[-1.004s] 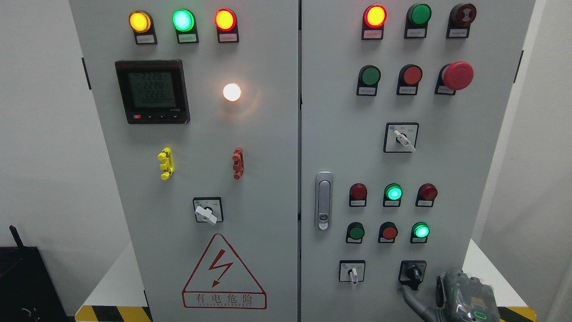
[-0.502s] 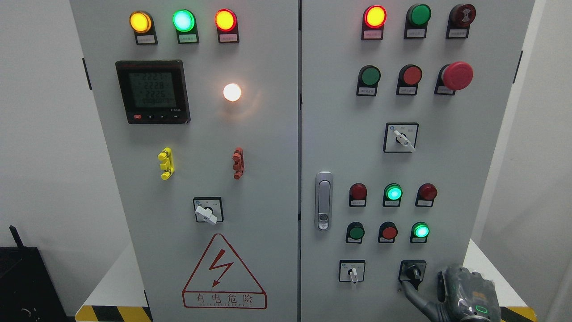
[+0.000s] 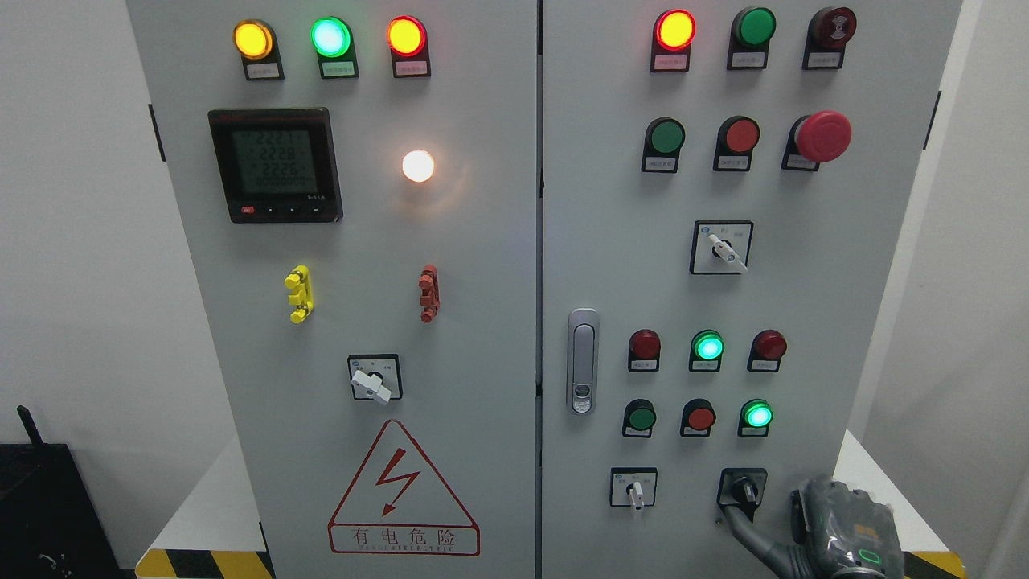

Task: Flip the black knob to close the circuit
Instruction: 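Bring the right hand fingers against the black knob, then twist the black knob with the right hand fingers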

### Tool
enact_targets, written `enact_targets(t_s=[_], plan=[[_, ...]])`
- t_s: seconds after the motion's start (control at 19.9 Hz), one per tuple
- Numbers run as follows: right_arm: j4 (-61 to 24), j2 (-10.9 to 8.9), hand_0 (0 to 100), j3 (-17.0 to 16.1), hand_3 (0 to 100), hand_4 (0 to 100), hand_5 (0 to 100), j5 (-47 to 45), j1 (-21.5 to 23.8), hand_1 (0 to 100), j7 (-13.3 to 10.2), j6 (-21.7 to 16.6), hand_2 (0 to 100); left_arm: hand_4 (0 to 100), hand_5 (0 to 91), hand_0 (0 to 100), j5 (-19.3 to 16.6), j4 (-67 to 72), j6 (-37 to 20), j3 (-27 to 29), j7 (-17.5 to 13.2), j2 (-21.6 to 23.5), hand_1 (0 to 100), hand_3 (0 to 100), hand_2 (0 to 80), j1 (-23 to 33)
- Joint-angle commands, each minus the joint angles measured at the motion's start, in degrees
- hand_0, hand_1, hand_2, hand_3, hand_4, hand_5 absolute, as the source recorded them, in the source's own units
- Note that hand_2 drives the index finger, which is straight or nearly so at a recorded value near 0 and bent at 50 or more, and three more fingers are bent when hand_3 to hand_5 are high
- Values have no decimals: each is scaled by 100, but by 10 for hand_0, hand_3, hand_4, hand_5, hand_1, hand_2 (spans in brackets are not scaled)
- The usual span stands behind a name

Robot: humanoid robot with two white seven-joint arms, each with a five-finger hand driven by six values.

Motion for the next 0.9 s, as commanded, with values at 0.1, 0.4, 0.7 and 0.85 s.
enact_targets(t_s=[0.1,0.4,0.7,0.85], plan=[[10,15,0,-129,1000,809,904,-77,38,156,-8,12,873,26,0,0,44,-193,-1,62,-2,-3,0,49,0,193],[-25,-29,0,-138,1000,810,906,-235,38,157,-8,74,873,27,0,0,44,-193,-1,62,-2,-3,0,49,0,193],[-78,-38,0,-165,1000,812,907,-280,29,156,-8,74,872,27,0,0,44,-193,-1,62,-2,6,0,49,0,193],[-87,-38,0,-182,1000,812,910,-280,29,154,-8,74,872,27,0,0,44,-193,-1,62,-2,-3,0,49,0,193]])
